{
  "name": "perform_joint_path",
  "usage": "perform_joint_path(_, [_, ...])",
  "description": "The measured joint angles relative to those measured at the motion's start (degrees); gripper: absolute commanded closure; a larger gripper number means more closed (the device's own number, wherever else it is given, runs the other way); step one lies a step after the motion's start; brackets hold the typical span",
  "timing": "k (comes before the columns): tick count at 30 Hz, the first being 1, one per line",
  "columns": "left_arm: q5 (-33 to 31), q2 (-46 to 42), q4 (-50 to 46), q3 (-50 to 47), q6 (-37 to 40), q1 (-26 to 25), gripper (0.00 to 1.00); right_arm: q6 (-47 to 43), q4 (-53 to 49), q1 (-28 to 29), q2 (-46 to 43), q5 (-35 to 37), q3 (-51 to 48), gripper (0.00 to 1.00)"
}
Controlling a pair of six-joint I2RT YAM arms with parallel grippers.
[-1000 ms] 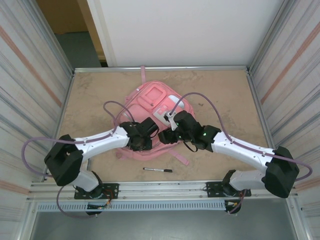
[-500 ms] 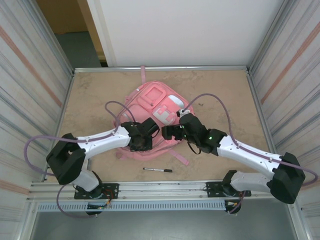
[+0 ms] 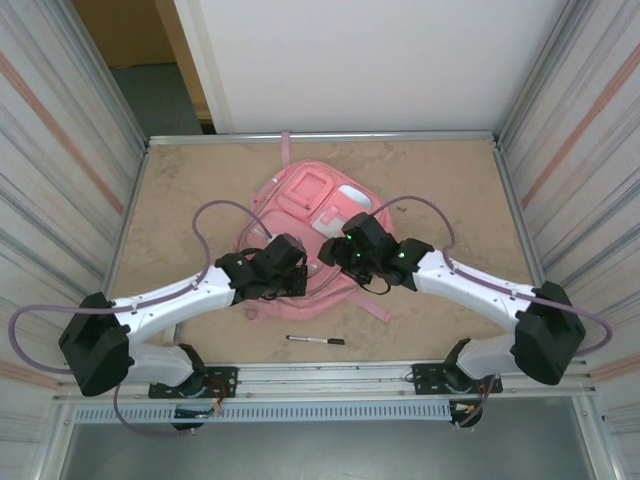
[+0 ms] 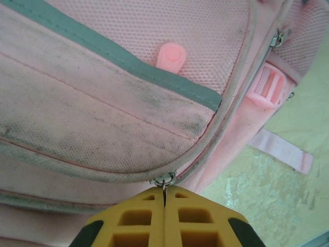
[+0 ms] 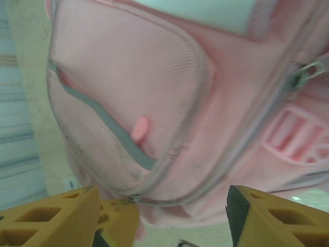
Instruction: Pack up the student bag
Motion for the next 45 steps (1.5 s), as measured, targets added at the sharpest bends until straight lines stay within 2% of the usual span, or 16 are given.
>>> perform_joint_path(7, [0.81,-0.9,2.43,-1.81,0.15,-0.09,1.0,6.6,1.68,1.38,8.37,-2.05,1.33,0.32])
perform_joint_path(11, [0.81,-0.85,2.73,-2.1,0.17,-0.09,1.0,8.57,3.87,1.46,12.66,-3.89,2.16,0.74])
perform_joint_path(12, [0.79,-0.83,2.64,-2.1,0.22,-0.09,1.0,8.7,4.61,1.49,12.87,-4.15,2.45,0.82])
perform_joint_path(13, [0.68,-0.83,2.54,-2.12,0.22,-0.11,1.0,8.92,4.96,1.57,12.87,-4.31,2.86,0.85])
perform_joint_path(22, [-6.38,-1.97,-2.14,-2.43,2.69,-0.26,1.0,3.74,0.61,0.94,11.34,-3.56,4.85,1.0])
perform_joint_path(27, [-8.04,-3.39,-1.64,-4.81,5.16,4.44,1.0,-4.9,-3.63,-2.8,8.11,-6.16,4.85,1.0])
perform_joint_path(32, [-5.2,-4.83,-0.81,-6.4,7.8,11.28,1.0,-14.36,-7.8,-9.68,3.26,-10.16,3.63,1.0])
perform_joint_path(36, [1.79,-7.54,2.62,-6.64,8.13,10.93,1.0,-21.33,-10.1,-18.36,1.14,-13.64,2.29,0.95])
perform_joint_path(38, [4.09,-8.48,4.81,-6.56,7.89,9.31,1.0,-23.91,-10.29,-22.1,1.14,-15.1,2.1,0.87])
perform_joint_path(39, [4.76,-8.59,5.62,-6.34,7.69,8.2,1.0,-25.0,-10.29,-23.87,1.14,-15.87,1.99,0.79])
perform_joint_path(42, [5.44,-7.65,6.38,-4.94,7.19,5.22,1.0,-26.27,-10.05,-27.04,0.83,-16.33,1.97,0.38])
perform_joint_path(43, [5.64,-6.88,6.34,-4.2,6.73,4.31,1.0,-26.12,-10.14,-27.89,0.35,-16.13,1.97,0.3])
perform_joint_path(45, [5.84,-5.05,6.49,-2.97,6.01,2.95,1.0,-24.79,-10.75,-28.3,-1.01,-15.63,1.97,0.22])
